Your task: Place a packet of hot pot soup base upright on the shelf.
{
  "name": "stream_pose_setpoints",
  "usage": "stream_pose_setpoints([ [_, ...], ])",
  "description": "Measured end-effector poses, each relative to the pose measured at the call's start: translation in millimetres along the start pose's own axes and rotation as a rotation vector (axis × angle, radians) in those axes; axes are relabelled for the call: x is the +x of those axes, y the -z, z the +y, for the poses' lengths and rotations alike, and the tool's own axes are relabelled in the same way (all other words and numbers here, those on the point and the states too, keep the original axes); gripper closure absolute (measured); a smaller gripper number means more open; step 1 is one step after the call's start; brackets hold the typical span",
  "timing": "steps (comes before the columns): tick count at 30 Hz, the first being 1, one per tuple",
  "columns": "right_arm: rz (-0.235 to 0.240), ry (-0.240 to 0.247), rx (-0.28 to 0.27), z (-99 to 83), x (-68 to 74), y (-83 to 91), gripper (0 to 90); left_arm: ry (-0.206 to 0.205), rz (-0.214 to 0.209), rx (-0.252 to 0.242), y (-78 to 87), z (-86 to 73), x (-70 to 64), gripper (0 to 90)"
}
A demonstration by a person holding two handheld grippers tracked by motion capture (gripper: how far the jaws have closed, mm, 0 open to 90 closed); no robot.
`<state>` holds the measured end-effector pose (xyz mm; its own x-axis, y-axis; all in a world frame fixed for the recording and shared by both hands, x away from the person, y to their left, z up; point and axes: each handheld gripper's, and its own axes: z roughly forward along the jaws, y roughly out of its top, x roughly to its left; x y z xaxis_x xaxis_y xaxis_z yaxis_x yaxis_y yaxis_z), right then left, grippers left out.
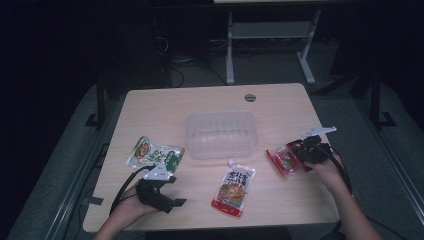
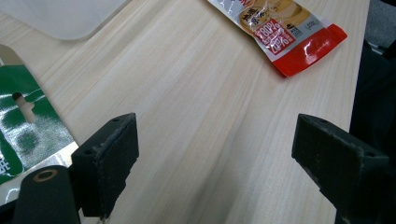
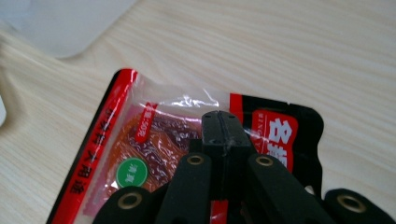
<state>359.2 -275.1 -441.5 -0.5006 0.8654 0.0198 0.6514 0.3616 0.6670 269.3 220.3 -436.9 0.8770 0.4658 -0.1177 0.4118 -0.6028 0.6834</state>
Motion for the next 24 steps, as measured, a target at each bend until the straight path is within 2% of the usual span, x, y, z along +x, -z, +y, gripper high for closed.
stream_pose_setpoints([
  [8, -0.011, 0.034, 0.036, -1.3, 2.4, -5.8, 89.6, -0.001, 0.003, -0.002, -1.3, -0.4, 0.0, 14.2],
  [24, 0.05, 0.065, 0.037, 0.1, 14.0, -8.4, 89.7, -0.003, 0.003, 0.004, -2.6, -0.7, -0.7, 14.2],
])
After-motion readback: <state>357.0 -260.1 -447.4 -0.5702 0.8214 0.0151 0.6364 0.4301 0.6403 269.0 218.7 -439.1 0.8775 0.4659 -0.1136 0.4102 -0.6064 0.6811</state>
